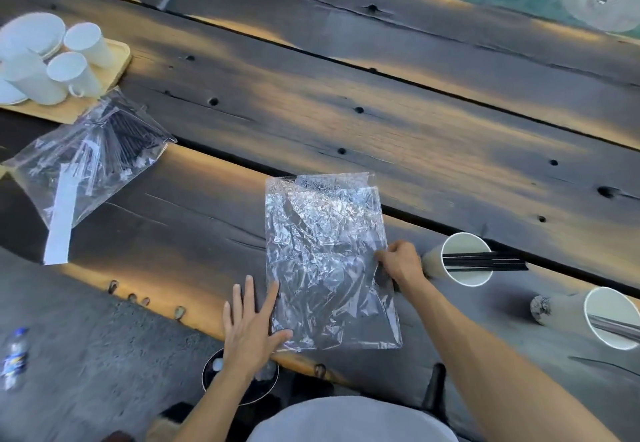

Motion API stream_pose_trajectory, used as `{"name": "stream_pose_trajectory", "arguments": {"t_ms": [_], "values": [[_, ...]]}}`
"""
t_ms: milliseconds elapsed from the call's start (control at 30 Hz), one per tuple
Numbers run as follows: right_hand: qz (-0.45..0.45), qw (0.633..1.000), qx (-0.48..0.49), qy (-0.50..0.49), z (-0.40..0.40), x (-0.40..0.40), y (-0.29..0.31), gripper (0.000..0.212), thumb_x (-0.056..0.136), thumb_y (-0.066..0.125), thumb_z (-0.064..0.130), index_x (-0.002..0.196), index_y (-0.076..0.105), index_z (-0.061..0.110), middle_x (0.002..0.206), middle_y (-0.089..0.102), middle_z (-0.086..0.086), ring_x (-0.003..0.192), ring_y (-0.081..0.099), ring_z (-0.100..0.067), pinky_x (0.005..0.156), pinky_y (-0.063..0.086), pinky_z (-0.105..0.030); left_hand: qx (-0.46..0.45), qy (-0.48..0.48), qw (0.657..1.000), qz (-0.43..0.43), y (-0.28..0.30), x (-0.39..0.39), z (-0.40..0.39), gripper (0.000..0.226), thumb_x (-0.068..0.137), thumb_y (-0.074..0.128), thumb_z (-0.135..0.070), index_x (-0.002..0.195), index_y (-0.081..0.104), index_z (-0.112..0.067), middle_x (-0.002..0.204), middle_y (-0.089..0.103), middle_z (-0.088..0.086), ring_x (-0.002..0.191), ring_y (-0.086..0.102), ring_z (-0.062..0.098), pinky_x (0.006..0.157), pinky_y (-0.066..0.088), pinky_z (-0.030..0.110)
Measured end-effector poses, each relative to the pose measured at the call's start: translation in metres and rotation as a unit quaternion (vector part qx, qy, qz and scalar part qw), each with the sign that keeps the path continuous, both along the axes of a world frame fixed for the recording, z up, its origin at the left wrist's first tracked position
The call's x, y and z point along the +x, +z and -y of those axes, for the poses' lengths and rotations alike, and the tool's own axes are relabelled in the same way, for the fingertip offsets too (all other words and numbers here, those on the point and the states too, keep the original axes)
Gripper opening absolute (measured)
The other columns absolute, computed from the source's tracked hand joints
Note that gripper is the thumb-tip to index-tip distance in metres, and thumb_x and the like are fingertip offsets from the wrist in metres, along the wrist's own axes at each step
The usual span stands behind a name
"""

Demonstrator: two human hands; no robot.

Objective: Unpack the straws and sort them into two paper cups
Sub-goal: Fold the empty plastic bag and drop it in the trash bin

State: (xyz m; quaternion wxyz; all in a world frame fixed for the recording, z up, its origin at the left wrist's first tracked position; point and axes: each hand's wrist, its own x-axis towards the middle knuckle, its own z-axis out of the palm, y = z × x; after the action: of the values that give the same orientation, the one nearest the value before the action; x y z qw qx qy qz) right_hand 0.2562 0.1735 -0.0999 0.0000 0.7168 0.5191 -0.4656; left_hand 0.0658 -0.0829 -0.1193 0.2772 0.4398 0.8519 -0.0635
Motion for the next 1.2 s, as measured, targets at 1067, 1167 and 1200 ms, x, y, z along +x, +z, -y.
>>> {"name": "stream_pose_trajectory", "arguments": {"t_ms": [1067, 1167, 1200], "values": [[-0.389, 0.919, -0.061, -0.02, -0.037, -0.008, 0.064, 0.037, 0.083, 0.05, -0.02, 0.061, 0.064, 0.006, 0.079, 0.067, -0.005, 0.066, 0.059, -0.018, 0.056, 0.049, -0.027, 0.225, 0.479, 0.654, 0.541, 0.08, -0.081, -0.172, 0.067, 0.092, 0.023, -0.074, 0.149, 0.031, -0.041, 0.086, 0.063, 0.016, 0.071, 0.059, 0.023, 0.065, 0.051, 0.035], [-0.35, 0.936, -0.034, 0.007, -0.033, -0.003, 0.064, 0.042, 0.079, 0.049, -0.025, 0.057, 0.065, 0.008, 0.097, 0.069, -0.001, 0.093, 0.064, -0.023, 0.065, 0.052, -0.031, 0.184, 0.446, 0.655, 0.582, 0.086, -0.091, -0.176, 0.072, 0.093, 0.024, -0.073, 0.129, 0.057, -0.02, 0.092, 0.068, 0.019, 0.07, 0.061, 0.022, 0.062, 0.053, 0.032], [-0.339, 0.94, -0.022, 0.012, -0.032, -0.001, 0.063, 0.046, 0.076, 0.047, -0.027, 0.056, 0.067, 0.009, 0.105, 0.068, -0.003, 0.105, 0.063, -0.025, 0.075, 0.053, -0.036, 0.175, 0.442, 0.656, 0.586, 0.088, -0.094, -0.177, 0.068, 0.096, 0.028, -0.067, 0.118, 0.062, -0.013, 0.089, 0.07, 0.019, 0.068, 0.062, 0.021, 0.061, 0.053, 0.031]]}}
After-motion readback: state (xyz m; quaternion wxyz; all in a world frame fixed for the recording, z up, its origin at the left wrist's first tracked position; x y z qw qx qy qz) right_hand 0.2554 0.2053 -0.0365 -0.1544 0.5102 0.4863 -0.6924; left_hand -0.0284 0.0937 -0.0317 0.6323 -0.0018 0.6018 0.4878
